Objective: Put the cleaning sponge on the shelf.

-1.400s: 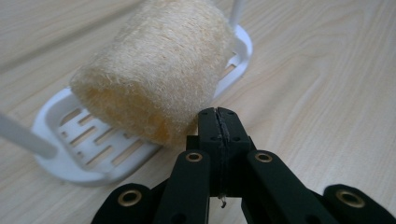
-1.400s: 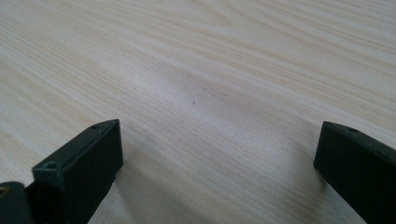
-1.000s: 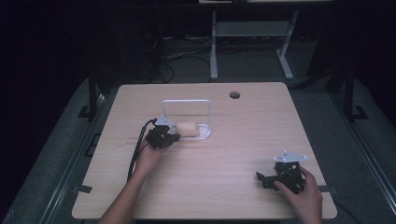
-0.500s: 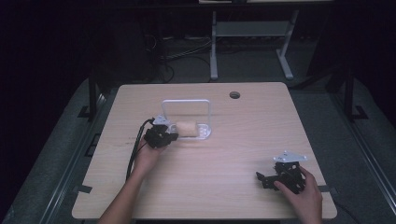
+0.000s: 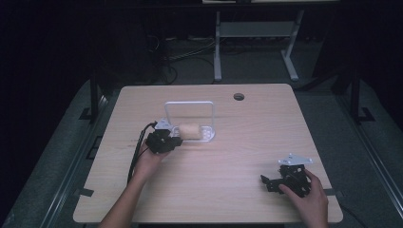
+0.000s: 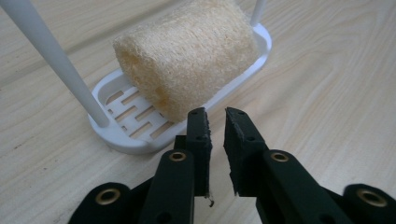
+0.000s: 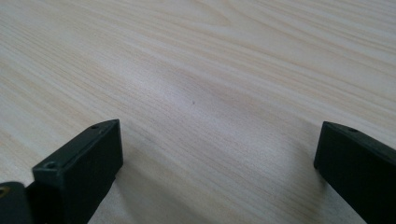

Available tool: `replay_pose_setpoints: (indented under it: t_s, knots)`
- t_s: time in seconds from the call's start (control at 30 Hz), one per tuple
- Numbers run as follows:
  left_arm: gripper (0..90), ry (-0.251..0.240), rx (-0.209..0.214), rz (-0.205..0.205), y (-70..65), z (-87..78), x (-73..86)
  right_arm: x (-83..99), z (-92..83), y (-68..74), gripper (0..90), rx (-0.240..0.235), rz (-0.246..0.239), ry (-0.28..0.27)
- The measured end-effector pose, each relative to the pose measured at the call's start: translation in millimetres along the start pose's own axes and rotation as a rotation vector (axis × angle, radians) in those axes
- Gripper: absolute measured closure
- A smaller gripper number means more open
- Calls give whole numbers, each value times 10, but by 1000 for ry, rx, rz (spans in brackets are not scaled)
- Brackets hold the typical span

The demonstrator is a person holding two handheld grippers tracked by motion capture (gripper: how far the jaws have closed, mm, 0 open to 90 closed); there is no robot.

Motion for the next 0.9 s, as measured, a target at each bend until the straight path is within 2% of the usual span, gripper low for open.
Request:
replay_pose_setpoints:
  t_s: [0.1,0.3,0.37,0.53,0.73,0.9]
  knots:
    - [717,-2,4,-2,-28,-25,8,0,0,1,10,0,1,0]
    - [515,-16,-3,7,-64,-109,37,0,0,0,10,0,0,0]
    - [460,-20,2,-5,-81,-130,53,0,0,0,10,0,0,0]
    - [324,-25,-18,3,-81,-185,123,0,0,0,10,0,0,0]
    - [232,-40,-24,-10,-84,-269,179,0,0,0,10,0,0,0]
    - [159,-46,-38,0,-106,-325,243,0,0,1,10,0,1,0]
Point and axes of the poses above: each handheld gripper's, and its own axes: z roughly forward along the jaws, x roughly out of its underside, y roughly to its left, the point moved 9 cm from there along z, roughly forward along the jaws, and after that the axes turned 10 degrees about y, right-handed, at the moved point
